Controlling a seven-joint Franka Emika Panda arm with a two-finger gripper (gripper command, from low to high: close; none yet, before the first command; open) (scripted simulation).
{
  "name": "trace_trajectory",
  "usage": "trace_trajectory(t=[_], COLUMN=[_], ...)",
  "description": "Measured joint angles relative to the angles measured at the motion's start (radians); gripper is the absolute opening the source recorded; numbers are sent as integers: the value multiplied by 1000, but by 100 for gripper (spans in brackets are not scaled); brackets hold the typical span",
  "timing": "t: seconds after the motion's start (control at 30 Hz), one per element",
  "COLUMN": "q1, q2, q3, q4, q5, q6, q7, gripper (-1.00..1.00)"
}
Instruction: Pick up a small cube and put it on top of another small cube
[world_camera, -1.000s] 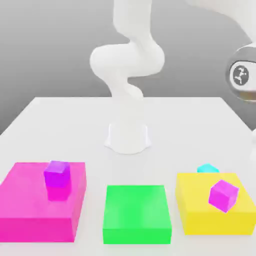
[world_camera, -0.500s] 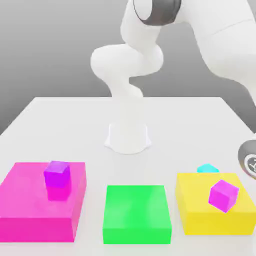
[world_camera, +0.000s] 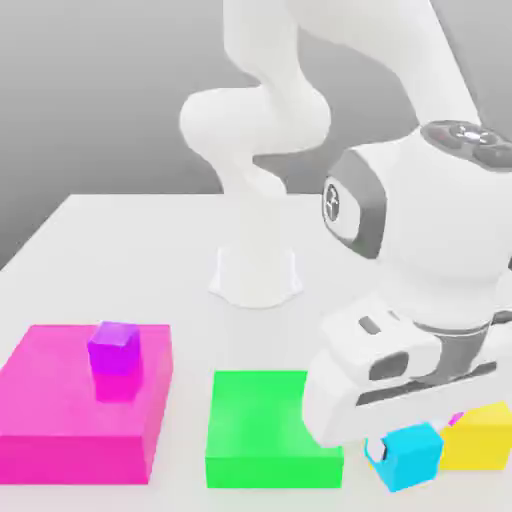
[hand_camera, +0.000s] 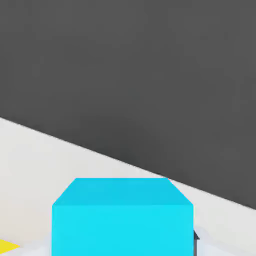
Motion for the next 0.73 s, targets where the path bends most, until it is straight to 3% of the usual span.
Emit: trace_trajectory(t=[0.17, 0.43, 0.6, 0.63, 0.73], q1=[-213, -366, -381, -379, -379], q2=[-193, -486, -388, -362, -362], q3=[-87, -240, -276, -279, -279], q4=[-161, -406, -475, -483, -483], q5=[17, -8, 2, 6, 6], q6=[-30, -76, 90, 124, 124], q7=[-140, -313, -348, -352, -352], gripper=[-100, -100, -100, 100, 100])
